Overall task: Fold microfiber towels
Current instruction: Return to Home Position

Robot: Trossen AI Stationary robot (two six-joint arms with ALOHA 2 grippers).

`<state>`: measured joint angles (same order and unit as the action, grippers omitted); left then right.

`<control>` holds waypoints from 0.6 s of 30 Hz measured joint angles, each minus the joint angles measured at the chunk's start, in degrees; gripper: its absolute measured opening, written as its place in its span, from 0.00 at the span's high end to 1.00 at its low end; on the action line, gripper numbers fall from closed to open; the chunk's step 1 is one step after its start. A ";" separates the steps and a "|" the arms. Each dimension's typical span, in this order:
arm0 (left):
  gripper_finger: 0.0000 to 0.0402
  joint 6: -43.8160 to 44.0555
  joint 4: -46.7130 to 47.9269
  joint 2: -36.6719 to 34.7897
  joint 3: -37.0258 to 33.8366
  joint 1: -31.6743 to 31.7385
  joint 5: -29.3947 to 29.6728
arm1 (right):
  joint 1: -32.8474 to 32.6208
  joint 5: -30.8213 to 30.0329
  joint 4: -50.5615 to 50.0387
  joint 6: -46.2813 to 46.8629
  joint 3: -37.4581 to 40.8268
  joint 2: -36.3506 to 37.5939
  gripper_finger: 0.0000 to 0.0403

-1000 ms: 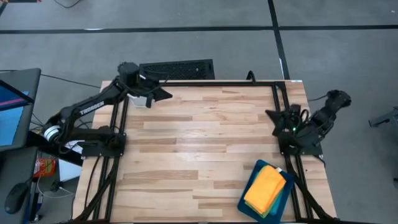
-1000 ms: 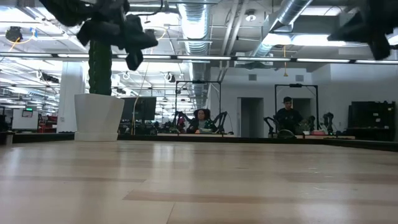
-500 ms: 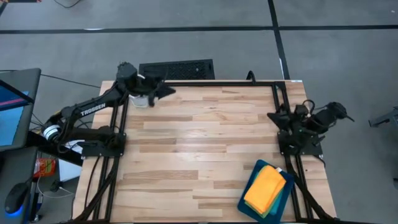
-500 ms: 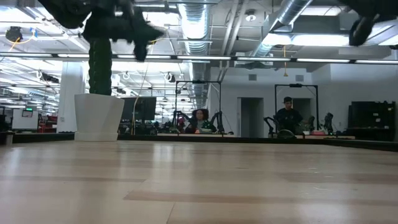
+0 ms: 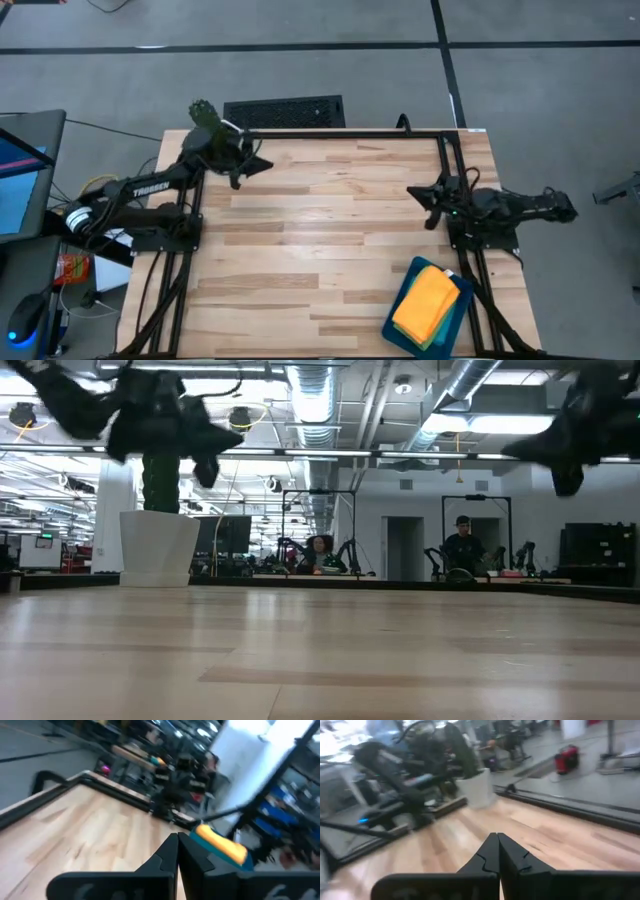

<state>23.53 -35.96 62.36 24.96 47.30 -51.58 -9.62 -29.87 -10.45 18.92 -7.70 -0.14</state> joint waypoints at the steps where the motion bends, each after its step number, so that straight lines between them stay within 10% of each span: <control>1: 1.00 1.60 -2.79 -0.87 -2.65 0.22 1.40 | 1.39 -0.02 0.15 0.04 1.09 0.00 0.95; 10: 1.00 12.77 -27.15 -9.32 -24.49 0.54 8.85 | 11.92 5.59 4.70 -1.34 4.37 -2.33 0.96; 18: 1.00 32.25 -36.02 -18.88 -24.23 3.95 -10.55 | 16.58 7.70 5.32 0.02 4.44 -2.71 0.95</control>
<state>55.78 -71.98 43.49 0.73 51.25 -62.13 6.96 -22.17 -5.12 18.94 -3.27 -2.85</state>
